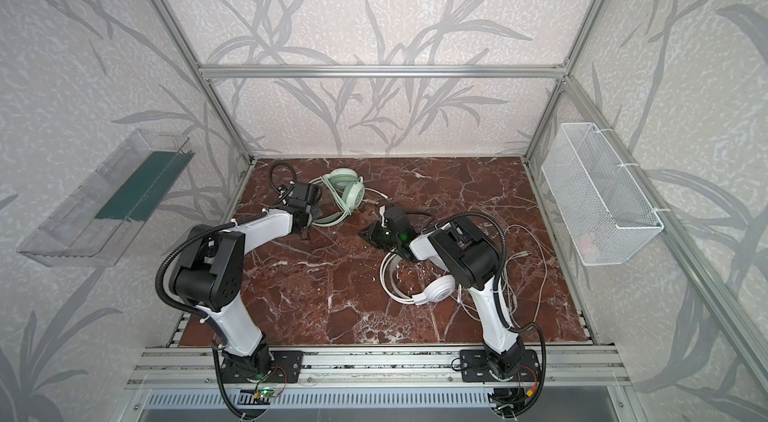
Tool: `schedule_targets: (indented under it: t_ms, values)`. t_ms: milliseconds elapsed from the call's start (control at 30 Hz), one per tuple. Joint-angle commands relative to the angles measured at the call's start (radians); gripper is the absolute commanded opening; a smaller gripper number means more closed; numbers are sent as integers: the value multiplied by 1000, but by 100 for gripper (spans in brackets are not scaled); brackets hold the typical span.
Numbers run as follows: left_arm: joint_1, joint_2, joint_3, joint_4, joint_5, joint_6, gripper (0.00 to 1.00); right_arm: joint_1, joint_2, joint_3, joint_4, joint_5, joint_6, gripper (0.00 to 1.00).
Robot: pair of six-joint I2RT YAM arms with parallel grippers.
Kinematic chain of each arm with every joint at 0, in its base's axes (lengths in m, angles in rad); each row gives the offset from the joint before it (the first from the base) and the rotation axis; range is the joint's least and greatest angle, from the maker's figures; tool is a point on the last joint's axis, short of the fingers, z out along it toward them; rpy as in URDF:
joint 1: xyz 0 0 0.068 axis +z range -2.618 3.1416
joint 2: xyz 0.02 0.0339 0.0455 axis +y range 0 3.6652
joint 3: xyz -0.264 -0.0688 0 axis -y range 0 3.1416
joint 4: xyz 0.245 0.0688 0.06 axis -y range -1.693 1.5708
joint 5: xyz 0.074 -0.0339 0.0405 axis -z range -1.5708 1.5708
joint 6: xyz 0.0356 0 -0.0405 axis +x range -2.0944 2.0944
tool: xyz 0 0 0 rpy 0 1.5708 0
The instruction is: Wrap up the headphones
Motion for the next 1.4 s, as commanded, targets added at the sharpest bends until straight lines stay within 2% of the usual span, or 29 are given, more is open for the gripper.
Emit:
schedule_targets:
  t_ms: [0, 133, 433, 700, 933, 1100, 1367]
  values:
    - [-9, -4, 41, 72, -22, -44, 0, 0, -55, -25, -35, 15, -39, 29]
    - [-8, 24, 73, 39, -20, -28, 0, 2, -115, -51, -88, 27, -76, 33]
    - [16, 103, 171, -6, 59, -32, 0, 4, -277, -172, -81, 75, -148, 46]
    - [42, 166, 262, -51, 147, -70, 0, 8, -406, -183, -147, 98, -313, 54]
    - [54, 213, 301, -60, 189, -79, 7, 20, -528, -164, -243, 118, -475, 58]
    - [63, 246, 331, -73, 234, -88, 8, 67, -626, -155, -368, 193, -626, 58]
    - [63, 266, 366, -98, 269, -71, 16, 124, -757, -223, -446, 277, -712, 60]
